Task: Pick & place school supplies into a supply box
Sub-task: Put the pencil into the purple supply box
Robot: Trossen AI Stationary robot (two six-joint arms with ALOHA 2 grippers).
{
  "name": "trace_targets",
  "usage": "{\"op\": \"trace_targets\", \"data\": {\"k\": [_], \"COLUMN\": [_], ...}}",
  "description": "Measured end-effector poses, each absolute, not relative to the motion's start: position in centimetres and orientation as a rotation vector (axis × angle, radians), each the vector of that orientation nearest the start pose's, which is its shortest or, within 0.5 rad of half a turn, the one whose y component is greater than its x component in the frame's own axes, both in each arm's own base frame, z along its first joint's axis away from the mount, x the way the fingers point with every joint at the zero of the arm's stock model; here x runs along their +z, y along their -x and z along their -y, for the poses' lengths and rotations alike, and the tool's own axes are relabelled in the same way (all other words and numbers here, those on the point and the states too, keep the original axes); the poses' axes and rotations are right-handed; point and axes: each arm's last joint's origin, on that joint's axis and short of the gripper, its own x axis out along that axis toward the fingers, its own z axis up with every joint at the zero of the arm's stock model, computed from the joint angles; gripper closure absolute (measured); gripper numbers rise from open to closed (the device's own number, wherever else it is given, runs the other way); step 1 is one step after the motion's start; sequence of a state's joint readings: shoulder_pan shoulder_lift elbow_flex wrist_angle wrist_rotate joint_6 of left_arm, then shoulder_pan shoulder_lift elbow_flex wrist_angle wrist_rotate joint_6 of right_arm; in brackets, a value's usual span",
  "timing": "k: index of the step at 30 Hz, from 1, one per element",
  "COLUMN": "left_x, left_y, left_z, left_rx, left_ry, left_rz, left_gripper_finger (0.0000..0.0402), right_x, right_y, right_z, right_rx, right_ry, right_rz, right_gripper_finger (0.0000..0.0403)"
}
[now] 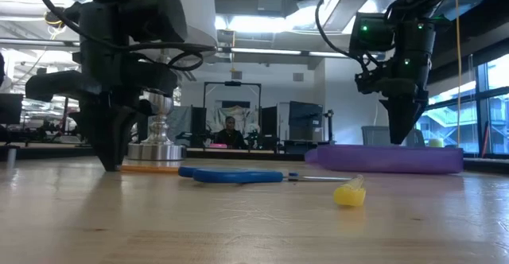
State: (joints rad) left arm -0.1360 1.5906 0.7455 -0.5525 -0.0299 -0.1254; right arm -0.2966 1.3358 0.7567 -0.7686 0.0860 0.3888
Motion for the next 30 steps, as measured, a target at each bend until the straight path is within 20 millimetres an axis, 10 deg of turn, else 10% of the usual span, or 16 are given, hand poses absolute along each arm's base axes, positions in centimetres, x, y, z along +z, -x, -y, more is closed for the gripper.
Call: {"op": "trace_targets", "data": {"k": [8, 18, 30], "left_x": [14.0, 14.7, 18.2], "left_y": [-25.2, -25.5, -28.4], "left_z": [3.3, 3.2, 3.3], "left_rx": [-0.018, -0.006, -0.040], "left_ry": [-0.035, -0.107, -0.376], "left_rz": [-1.374, -1.337, -1.157], "left_gripper_finger": [0.0394, 0.0394, 0.0391], "right_x": [21.1, 25.1, 23.1], "right_y": [-19.7, -22.7, -26.3], "right_z": [6.1, 3.9, 2.9], "right_rx": [-0.551, -0.085, 0.028], "right_ry": [-0.493, -0.614, -0.896], "right_rz": [-1.101, -0.662, -0.668], "right_gripper_finger": [0.0295, 0.0295, 0.0295]}}
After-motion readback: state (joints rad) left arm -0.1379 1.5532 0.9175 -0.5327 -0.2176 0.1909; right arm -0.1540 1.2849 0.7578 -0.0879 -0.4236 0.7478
